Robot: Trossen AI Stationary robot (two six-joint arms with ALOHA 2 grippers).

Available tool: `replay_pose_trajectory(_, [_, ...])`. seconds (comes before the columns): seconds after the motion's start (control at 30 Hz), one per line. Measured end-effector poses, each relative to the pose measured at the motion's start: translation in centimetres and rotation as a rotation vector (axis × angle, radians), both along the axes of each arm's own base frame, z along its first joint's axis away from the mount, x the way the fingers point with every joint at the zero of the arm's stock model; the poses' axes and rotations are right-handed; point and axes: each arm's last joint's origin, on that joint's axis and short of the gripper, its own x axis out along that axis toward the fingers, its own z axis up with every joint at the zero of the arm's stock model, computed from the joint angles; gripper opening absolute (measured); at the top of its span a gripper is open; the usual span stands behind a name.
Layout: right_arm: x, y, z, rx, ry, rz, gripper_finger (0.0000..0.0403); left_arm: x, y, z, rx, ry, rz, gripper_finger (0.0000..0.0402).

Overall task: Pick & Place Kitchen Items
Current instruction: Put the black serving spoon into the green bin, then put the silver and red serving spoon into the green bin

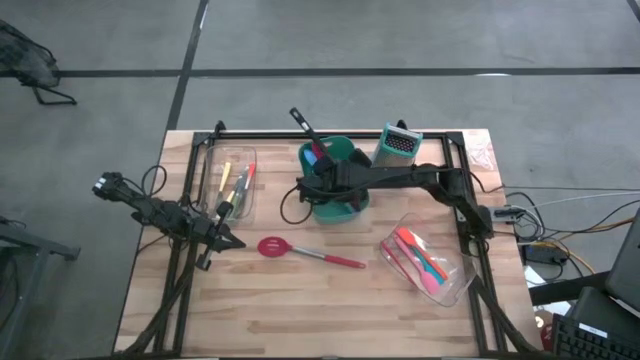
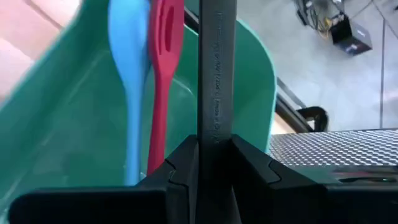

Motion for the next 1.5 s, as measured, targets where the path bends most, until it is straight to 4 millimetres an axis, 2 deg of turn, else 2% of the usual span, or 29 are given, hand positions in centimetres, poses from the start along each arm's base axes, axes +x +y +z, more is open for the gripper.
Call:
replay_pose_trajectory(0.27, [0.2,-0.4,-3.2,0.053,-0.01,0.011,0.0084,0.0,0.0,0.0,0.0,0.0,0.0,0.0012])
replay_pose_trajectory(0.53, [-0.3,-0.3,-5.5,0.06,0.03,0.012,0.0069,0.0,0.0,0.0,0.0,0.0,0.0,0.0012])
replay_pose_trajectory(0.73, [-0.7,-0.3,-6.3,0.081,0.057,0.015,0.0113,0.0,0.0,0.0,0.0,0.0,0.0,0.0012])
replay_pose_trajectory(0.9, [-0.5,-0.3,-5.9,0.079,0.048,0.024,0.0149,0.0,0.0,0.0,0.0,0.0,0.0,0.0012])
replay_pose_trajectory(1.13, [0.7,0.8,-3.7,0.066,0.022,0.117,0.0185,0.0,0.0,0.0,0.0,0.0,0.0,0.0012])
replay_pose_trajectory(1.3, [1.8,3.4,-1.8,0.05,-0.021,0.24,0.0199,0.0,0.0,0.0,0.0,0.0,0.0,0.0012])
replay_pose_trajectory(1.5, [3.1,7.2,-0.8,0.014,-0.087,0.432,0.0205,0.0,0.0,0.0,0.0,0.0,0.0,0.0012])
